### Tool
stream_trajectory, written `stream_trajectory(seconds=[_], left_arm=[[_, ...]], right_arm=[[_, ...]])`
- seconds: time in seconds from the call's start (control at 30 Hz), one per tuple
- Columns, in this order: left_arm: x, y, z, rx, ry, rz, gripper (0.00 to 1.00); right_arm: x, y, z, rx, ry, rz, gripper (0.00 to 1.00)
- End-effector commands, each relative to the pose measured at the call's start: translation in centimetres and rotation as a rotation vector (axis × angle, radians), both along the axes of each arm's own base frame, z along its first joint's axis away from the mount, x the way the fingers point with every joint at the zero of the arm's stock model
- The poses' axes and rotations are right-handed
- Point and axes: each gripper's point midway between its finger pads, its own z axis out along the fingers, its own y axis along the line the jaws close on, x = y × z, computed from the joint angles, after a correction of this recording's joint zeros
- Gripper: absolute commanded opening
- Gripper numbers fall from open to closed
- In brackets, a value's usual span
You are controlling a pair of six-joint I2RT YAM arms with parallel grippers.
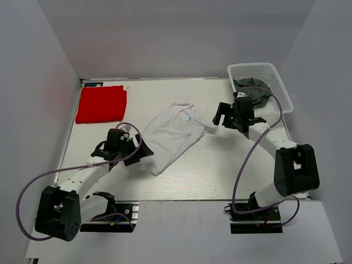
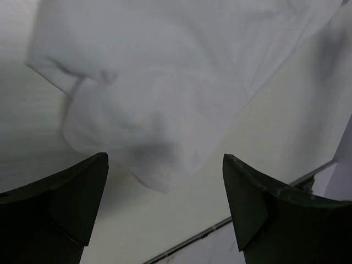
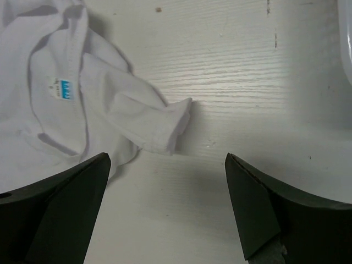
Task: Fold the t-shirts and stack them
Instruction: Flatten out the tshirt
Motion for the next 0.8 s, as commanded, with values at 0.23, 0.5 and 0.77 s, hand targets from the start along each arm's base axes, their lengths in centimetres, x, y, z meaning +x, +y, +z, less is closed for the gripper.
stream_trajectory(seconds=[0.23, 0.5, 0.77], left_arm=[[-6.2, -3.6, -4.5, 0.127, 0.25, -0.172, 0.91], [-6.1, -4.8, -6.1, 0.207, 0.283, -0.217, 0.39], [-3.1, -3.6, -4.0, 0.347, 0.214, -0.132, 0.0]], right_arm=[[3.0, 1.2, -2.4, -0.097, 0.03, 0.009, 0.9], [7.0, 6.6, -0.4, -0.13, -0.105, 0.213, 0.9], [10.9, 11.0, 0.1, -0.099, -0.192, 0.327, 0.9]])
